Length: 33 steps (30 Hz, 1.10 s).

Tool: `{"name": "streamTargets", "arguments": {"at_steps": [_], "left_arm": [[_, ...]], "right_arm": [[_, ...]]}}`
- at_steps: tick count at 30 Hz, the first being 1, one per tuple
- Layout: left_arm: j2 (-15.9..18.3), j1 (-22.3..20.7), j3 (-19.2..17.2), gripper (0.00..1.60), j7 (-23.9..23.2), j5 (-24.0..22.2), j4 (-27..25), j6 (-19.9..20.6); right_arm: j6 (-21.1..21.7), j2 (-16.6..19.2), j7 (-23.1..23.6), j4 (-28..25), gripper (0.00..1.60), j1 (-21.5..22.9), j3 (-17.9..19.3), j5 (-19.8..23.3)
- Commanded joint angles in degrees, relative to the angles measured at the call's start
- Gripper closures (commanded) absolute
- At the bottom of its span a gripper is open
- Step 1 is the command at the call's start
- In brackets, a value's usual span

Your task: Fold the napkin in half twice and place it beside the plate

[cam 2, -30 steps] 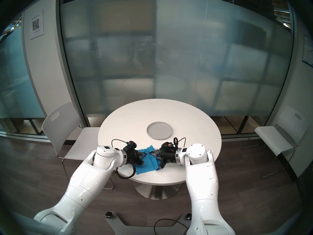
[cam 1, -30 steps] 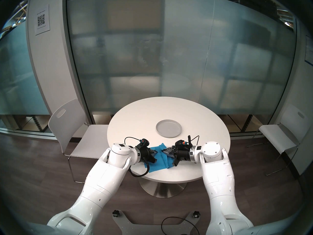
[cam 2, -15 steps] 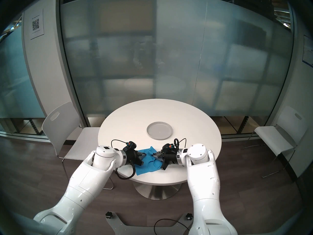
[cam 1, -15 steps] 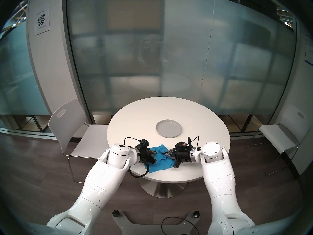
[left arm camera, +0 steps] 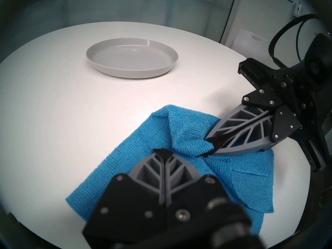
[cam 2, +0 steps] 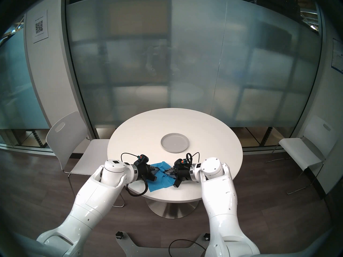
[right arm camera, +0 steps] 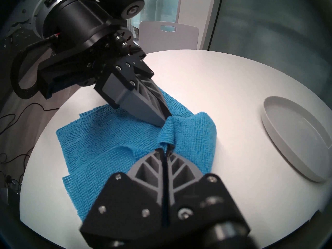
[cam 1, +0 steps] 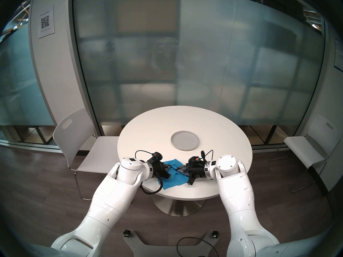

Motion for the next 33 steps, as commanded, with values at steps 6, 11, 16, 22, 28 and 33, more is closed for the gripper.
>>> {"name": "streamTargets", "arguments": {"at_steps": [6,11,16,22,28,33], "left_arm": [[0.0,-0.6,-0.9,1.60,-0.1,-0.5,-2.7,0.0],[-0.1,-0.5,-1.0,1.60,-0.3,-0.7,-3.9,0.5],[-0.1,-0.3,-1.1,1.60,-0.3,-0.8,-4.5,0.6],[0.2,0.1,-1.8,1.60,-0.1,-0.8,-5.6,1.2],[0.4,0.6,-2.3,1.60,0.1,-0.8,-6.3,1.6],[2.0,2.9,-3.2,1.60,-0.6,-1.2,-9.6,2.6]], "right_arm": [[-0.7,0.5,-0.7,1.8,1.50,1.8,-0.4,-1.1],[-0.7,0.6,-0.6,2.0,1.52,1.8,-0.4,-1.4],[-0.8,0.7,-0.7,2.1,1.52,1.7,-0.4,-1.5],[-0.8,0.8,-0.5,2.1,1.53,1.7,-0.4,-1.5],[-0.8,1.1,-0.3,1.7,1.54,1.4,-0.4,-1.4],[-0.9,1.3,-0.3,1.7,1.53,1.5,-0.2,-1.2]]}}
